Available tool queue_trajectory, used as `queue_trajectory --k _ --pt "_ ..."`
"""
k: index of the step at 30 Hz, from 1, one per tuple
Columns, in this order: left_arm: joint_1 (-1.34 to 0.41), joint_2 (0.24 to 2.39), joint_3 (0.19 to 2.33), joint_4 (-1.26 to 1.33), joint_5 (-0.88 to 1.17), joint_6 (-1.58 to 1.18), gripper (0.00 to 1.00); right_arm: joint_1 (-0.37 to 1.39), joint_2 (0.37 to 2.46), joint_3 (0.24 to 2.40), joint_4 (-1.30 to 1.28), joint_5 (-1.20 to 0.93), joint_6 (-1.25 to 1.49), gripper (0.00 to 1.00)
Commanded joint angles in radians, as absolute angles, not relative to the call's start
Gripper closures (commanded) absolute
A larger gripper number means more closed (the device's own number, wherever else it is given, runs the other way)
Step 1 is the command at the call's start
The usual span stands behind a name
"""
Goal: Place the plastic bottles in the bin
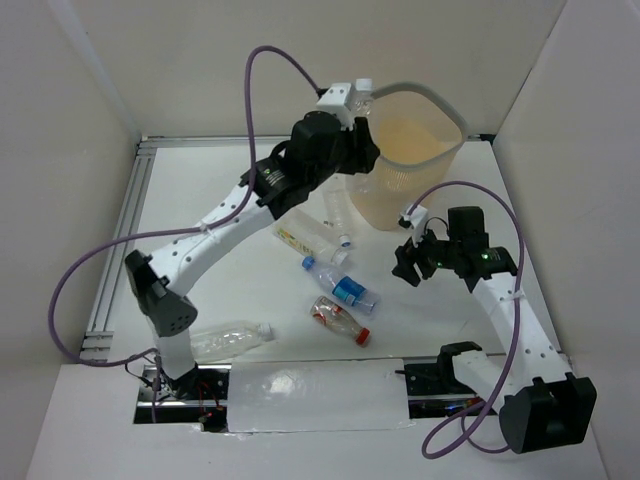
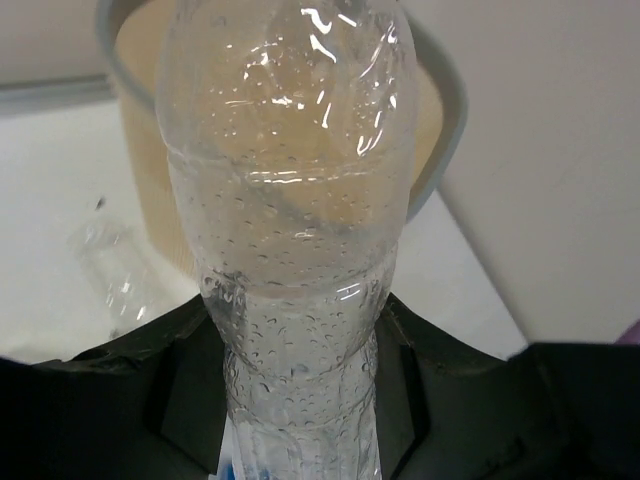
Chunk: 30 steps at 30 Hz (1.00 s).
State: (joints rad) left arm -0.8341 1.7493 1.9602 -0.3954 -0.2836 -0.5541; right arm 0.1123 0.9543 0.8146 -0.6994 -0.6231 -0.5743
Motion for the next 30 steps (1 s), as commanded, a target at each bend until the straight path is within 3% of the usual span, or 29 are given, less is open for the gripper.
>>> queue_trajectory --k 1,2,8,15,20,21,23,25,26,28,30 --pt "-0.795 1.850 2.101 -0.218 -0.200 -0.468 0.66 0.104 0.933 0.802 -0.661 -0.543 -0.607 0.34" --pt "-0.795 1.865 2.111 -0.177 -0.190 -0.468 0.66 0.104 0.924 0.787 -0.661 -0.532 -0.624 0.41" --pt "-0.730 1.928 2.111 0.095 -0.085 -0.618 0.68 0.104 0.923 0.738 -0.652 -0.497 -0.664 0.49" --pt "-0.695 2.026 2.138 0.253 0.009 -0.788 0.68 0.104 0.914 0.719 -0.643 -0.488 -0.675 0.47" --pt "-0.732 2.141 2.172 0.354 -0.066 -0.752 0.59 0.104 0.905 0.710 -0.634 -0.488 -0.675 0.44" --pt "-0.745 2.157 2.186 0.373 -0.087 -0.743 0.56 0.104 0.896 0.701 -0.634 -0.488 -0.675 0.43" --pt "-0.758 2.184 2.203 0.390 -0.113 -0.726 0.41 0.104 0.896 0.701 -0.624 -0.488 -0.675 0.38" --pt "-0.758 2.220 2.249 0.377 -0.123 -0.713 0.26 0.095 0.896 0.701 -0.624 -0.488 -0.675 0.27" --pt "-0.758 2.220 2.259 0.367 -0.123 -0.704 0.10 0.095 0.896 0.701 -0.624 -0.497 -0.675 0.13" --pt "-0.758 2.208 2.260 0.356 -0.146 -0.695 0.00 0.095 0.896 0.701 -0.624 -0.521 -0.675 0.05" --pt "-0.758 2.180 2.228 0.356 -0.146 -0.686 0.00 0.106 0.896 0.701 -0.615 -0.578 -0.675 0.03"
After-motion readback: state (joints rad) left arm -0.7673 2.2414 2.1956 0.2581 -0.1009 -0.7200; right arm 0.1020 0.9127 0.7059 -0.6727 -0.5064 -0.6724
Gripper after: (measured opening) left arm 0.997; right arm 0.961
